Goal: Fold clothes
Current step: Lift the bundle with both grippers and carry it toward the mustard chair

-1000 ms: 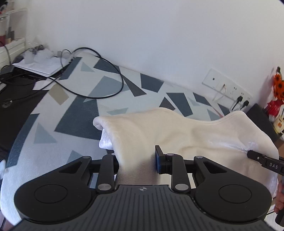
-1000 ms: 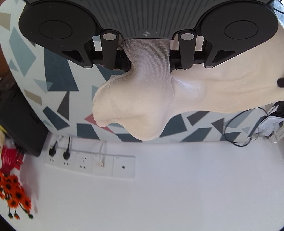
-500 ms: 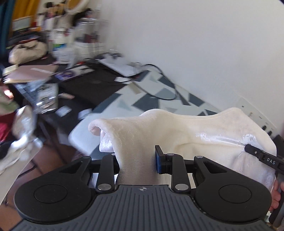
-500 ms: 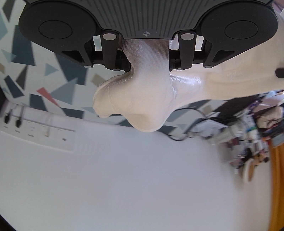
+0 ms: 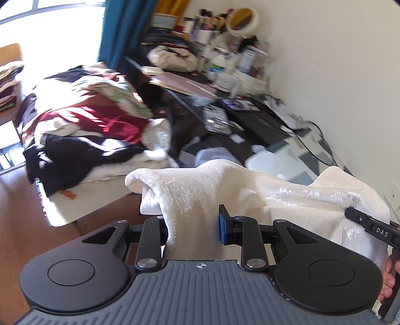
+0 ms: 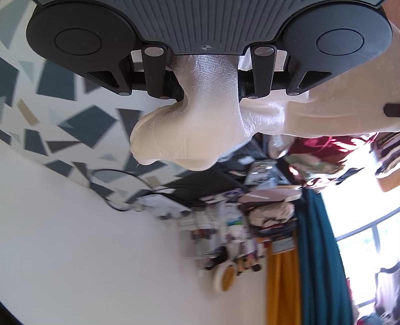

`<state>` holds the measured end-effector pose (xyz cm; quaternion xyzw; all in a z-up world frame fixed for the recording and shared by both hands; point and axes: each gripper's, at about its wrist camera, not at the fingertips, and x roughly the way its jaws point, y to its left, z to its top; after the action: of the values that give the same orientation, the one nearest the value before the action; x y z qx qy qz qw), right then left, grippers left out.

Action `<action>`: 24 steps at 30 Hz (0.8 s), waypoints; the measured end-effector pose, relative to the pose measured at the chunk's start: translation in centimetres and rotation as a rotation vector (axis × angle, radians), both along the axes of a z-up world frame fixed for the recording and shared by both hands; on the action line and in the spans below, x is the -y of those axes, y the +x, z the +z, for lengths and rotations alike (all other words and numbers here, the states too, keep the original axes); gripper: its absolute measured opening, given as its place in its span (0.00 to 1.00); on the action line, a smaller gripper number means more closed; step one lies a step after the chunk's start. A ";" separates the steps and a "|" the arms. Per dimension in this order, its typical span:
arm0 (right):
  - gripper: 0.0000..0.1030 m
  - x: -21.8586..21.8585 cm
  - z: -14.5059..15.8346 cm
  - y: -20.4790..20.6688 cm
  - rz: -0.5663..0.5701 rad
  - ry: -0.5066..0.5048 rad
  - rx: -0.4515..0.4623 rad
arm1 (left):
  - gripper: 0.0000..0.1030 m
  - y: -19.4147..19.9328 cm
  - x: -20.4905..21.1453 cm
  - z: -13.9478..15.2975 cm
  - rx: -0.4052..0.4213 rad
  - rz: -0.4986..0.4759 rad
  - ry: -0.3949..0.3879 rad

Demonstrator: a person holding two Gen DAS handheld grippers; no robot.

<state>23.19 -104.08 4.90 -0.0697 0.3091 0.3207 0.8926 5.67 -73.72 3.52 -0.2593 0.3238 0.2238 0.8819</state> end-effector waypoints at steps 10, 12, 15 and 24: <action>0.29 -24.4 1.8 -10.0 0.205 0.005 0.011 | 0.26 -14.0 -19.9 1.4 0.021 0.208 0.047; 0.29 -29.3 2.0 -12.1 0.242 0.027 -0.003 | 0.26 -16.6 -23.4 2.1 0.017 0.244 0.071; 0.29 -36.0 2.5 -15.2 0.298 0.057 0.004 | 0.26 -19.7 -27.9 3.0 0.011 0.290 0.120; 0.29 -50.5 2.4 -19.6 0.485 0.062 0.006 | 0.26 -25.8 -37.0 2.6 0.014 0.479 0.113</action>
<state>3.57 -53.57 7.27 -0.1152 0.2706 0.5346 0.7922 -20.09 -36.68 6.12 -0.2803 0.2340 0.4427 0.8190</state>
